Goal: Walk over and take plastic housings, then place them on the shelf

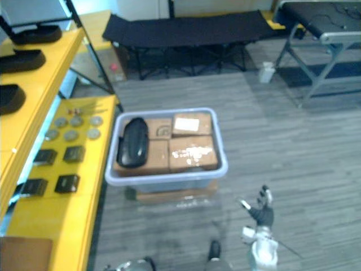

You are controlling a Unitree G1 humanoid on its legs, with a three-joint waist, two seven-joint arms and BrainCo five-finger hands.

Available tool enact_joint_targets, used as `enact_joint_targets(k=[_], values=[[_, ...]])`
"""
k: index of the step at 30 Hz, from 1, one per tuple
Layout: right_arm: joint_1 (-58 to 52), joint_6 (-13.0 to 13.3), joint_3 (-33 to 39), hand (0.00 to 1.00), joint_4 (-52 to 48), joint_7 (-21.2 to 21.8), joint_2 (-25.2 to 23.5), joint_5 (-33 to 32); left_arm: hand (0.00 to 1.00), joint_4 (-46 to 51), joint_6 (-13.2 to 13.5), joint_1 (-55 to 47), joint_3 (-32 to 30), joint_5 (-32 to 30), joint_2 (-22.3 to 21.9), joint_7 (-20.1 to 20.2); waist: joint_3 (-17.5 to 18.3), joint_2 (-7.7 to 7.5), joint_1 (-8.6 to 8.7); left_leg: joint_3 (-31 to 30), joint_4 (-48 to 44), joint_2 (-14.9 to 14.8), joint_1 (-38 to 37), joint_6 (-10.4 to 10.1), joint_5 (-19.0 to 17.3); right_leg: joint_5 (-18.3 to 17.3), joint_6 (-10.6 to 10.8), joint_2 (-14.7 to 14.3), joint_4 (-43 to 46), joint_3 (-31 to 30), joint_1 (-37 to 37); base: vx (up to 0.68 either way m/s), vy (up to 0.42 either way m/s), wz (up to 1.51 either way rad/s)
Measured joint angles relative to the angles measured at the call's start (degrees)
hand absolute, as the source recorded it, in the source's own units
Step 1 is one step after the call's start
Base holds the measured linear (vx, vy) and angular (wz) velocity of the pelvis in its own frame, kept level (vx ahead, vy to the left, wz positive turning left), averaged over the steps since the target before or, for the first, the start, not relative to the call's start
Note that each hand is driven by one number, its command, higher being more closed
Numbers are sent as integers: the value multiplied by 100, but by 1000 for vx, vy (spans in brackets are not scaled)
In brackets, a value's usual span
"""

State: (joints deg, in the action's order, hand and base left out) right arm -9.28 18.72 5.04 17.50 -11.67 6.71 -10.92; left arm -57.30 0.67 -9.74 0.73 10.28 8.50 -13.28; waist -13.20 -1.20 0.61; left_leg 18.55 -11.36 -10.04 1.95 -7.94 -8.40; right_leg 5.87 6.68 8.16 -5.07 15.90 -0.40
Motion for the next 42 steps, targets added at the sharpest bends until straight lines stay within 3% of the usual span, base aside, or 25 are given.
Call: enact_joint_targets(k=[4, 6, 9, 13, 18, 21, 23, 26, 31, 34, 37, 42], values=[[1567, -129, 1, 0, 477, -96, 387, -158, 0, 253, 51, 66, -11, 47, -75, 57, -323, 210, -237, -704, -524, 235, 443, 220, -127, 309, 52, 181, 54, 18, -158, -26, 96, 5], [2824, -187, -2, 0, 1004, -218, 728, -196, 0, 356, 60, 273, -14, 79, -119, 84, -716, 332, -330, -923, -657, 350, 739, 258, -147, 399, 95, 277, 55, 156, -264, -91, 83, 37], [4023, -399, -11, 0, 1736, -308, 1143, -411, 0, 532, 107, 303, -73, 229, -167, 102, -1091, 364, -591, -1153, -822, 406, 1053, 271, -148, 468, 93, 309, 56, 336, -373, -96, 26, 33], [4842, -633, -88, 0, 2346, -205, 1640, -664, 0, 532, 140, 296, -70, 332, -173, 136, -1245, 364, -814, -1464, -941, 512, 1385, 314, -123, 470, 97, 370, 72, 633, -446, -68, 24, 42], [5908, -1005, -325, 0, 3044, -172, 2139, -876, 0, 462, 178, 296, -45, 346, -255, 306, -1418, 542, -1049, -1686, -1085, 698, 1736, 389, -78, 454, 114, 562, 329, 860, -682, -62, 71, 26], [6315, -1198, -507, 0, 3438, -89, 2374, -915, 0, 434, 187, 299, 71, 548, -318, 351, -1542, 673, -1238, -1842, -1139, 819, 1864, 449, -40, 353, 163, 706, 571, 1026, -767, -74, 76, 30], [6514, -1294, -617, 0, 3654, -78, 2412, -919, 0, 400, 193, 299, 80, 566, -346, 384, -1555, 694, -1289, -1956, -1185, 874, 1963, 474, -24, 238, 195, 774, 700, 1113, -812, -77, 58, 29], [6780, -1379, -685, 0, 3820, -80, 2426, -934, 0, 383, 258, 300, 189, 722, -334, 479, -1559, 703, -1498, -1966, -1227, 901, 2068, 502, -6, 206, 203, 849, 858, 1124, -953, -57, 38, 10], [7103, -1559, -792, 0, 3956, -94, 2626, -936, 0, 374, 297, 307, 409, 774, -351, 554, -1637, 869, -1564, -2111, -1308, 1036, 2181, 554, 26, 133, 226, 992, 1028, 1298, -962, -56, 48, 19], [7213, -1794, -857, 0, 4007, -167, 2653, -895, 0, 218, 300, 307, 521, 789, -446, 599, -1664, 982, -1645, -2112, -1287, 1073, 2194, 588, 57, 118, 243, 1052, 1060, 1355, -975, -65, 33, 9], [7349, -2140, -930, 0, 4243, -555, 2669, -829, 0, 160, 300, 307, 701, 869, -449, 677, -1667, 1064, -1758, -2114, -1275, 1077, 2195, 591, 69, 117, 242, 1063, 1073, 1365, -983, -38, 15, 1], [7480, -2447, -926, 0, 4436, -1276, 2710, -791, 0, 131, 376, 308, 912, 1001, -447, 756, -1656, 1145, -1878, -2125, -1194, 1096, 2226, 582, 130, 94, 234, 1093, 1136, 1367, -1076, -7, 3, 0]])
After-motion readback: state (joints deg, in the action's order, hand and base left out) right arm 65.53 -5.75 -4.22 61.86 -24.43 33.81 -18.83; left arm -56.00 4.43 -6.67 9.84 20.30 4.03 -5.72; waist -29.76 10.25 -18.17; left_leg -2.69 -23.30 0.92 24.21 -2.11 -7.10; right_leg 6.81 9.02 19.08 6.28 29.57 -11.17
